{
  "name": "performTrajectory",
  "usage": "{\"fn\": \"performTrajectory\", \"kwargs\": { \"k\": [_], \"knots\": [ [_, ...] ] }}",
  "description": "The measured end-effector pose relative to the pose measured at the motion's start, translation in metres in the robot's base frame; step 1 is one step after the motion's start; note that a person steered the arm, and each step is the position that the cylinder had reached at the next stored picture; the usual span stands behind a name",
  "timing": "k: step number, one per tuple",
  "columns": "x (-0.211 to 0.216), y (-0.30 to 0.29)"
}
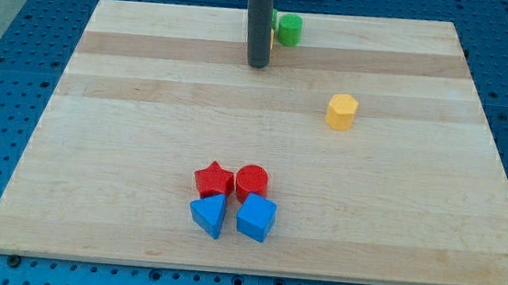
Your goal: Move the yellow hexagon towards the group of blocks
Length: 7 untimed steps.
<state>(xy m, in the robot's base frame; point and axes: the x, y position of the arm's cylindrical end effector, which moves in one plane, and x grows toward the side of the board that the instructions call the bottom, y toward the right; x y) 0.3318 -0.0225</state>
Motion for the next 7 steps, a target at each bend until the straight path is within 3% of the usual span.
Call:
{"fn": "performTrajectory", "kwargs": {
  "k": [2, 3, 5, 7],
  "knots": [
    [0.096, 0.018],
    [0.124, 0.058],
    [0.114, 0.154],
    [0.086, 0.134]
  ]
}}
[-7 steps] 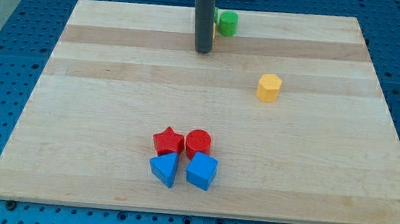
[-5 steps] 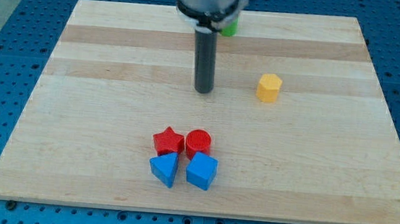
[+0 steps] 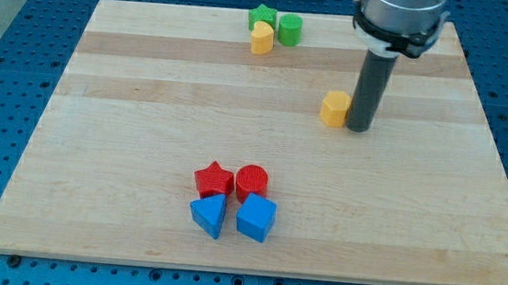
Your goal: Move the yellow hexagon towards the group of blocks
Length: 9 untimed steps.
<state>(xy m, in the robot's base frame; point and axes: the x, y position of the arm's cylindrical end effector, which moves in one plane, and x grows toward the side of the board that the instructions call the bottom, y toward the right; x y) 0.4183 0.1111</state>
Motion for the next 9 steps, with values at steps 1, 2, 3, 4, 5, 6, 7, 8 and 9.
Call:
{"fn": "performTrajectory", "kwargs": {
  "k": [1, 2, 3, 4, 5, 6, 7, 8, 9],
  "knots": [
    [-0.004, -0.026],
    [-0.006, -0.051],
    [-0.012, -0.06],
    [-0.028, -0.06],
    [-0.048, -0.067],
    [-0.064, -0.08],
    [-0.075, -0.089],
    [-0.086, -0.09],
    [-0.1, -0.09]
  ]
}}
